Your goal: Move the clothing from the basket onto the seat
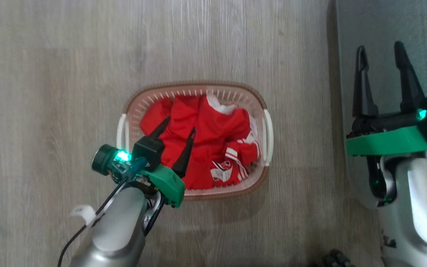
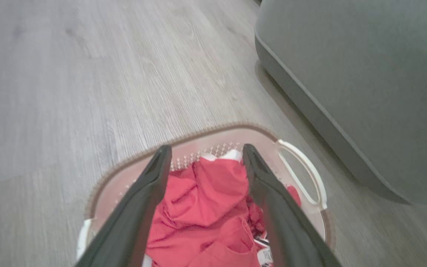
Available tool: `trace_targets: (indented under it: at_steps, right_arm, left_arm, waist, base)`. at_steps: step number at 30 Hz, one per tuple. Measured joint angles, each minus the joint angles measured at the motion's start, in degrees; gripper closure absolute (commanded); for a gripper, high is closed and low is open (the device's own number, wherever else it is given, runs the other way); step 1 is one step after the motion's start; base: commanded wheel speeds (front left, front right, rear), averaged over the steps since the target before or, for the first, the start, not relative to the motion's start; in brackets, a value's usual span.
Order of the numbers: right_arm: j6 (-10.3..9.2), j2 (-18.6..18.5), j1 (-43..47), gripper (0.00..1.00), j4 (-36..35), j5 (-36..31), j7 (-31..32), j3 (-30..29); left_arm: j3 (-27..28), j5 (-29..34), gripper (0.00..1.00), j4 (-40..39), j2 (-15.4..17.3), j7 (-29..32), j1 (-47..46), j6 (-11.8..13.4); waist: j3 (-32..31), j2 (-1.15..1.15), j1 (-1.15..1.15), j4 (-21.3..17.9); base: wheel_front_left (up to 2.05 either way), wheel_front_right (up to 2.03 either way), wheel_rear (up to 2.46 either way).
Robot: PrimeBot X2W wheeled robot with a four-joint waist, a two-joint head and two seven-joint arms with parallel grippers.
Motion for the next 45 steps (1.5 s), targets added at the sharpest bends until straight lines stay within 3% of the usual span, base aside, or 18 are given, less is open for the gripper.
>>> trace_targets:
  at_steps: [14,27,28,30,37,45]
  right_arm:
    - [0.01,-0.2,-4.1,0.00,-1.4,0.6,0.0,0.7]
    - [0.01,-0.3,-6.3,0.00,-1.9,3.1,0.0,2.8]
    - [0.01,-0.3,-6.3,0.00,-2.0,3.2,0.0,2.8]
    - [0.01,-0.3,-6.3,0.00,-2.0,3.5,0.0,2.9]
    - [0.01,-0.3,-6.2,0.00,-1.3,3.6,0.0,2.7]
    - [0.01,-0.3,-5.4,0.00,0.9,3.6,0.0,2.8]
  left_arm:
    - [-11.4,-5.1,0.00,20.9,-0.1,0.0,-10.7,-2.8]
    - [-15.1,-6.8,0.00,34.4,-0.1,0.8,-15.8,-2.3]
    - [-15.2,-6.9,0.19,35.0,-0.1,0.8,-16.2,-2.3]
    - [-15.3,-7.6,1.00,36.3,-0.1,0.8,-16.7,-1.9]
    - [-17.2,-9.4,1.00,36.3,-0.1,0.8,-16.7,-2.5]
    - [-16.7,-12.2,1.00,30.5,-0.1,0.2,-16.2,-2.9]
  waist:
    - [10.7,0.00,-0.01,-3.6]
    - [14.3,0.00,-0.01,-6.9]
    - [14.4,0.00,-0.01,-7.1]
    - [14.4,0.00,-0.01,-7.7]
    - [12.5,0.00,-0.01,-7.7]
    - [7.0,0.00,-0.01,-6.6]
  base:
    - [0.00,0.00,0.00]
    - [0.00,0.00,0.00]
    - [0.00,0.00,0.00]
    - [0.00,0.00,0.00]
    - [0.00,0.00,0.00]
    - [0.00,0.00,0.00]
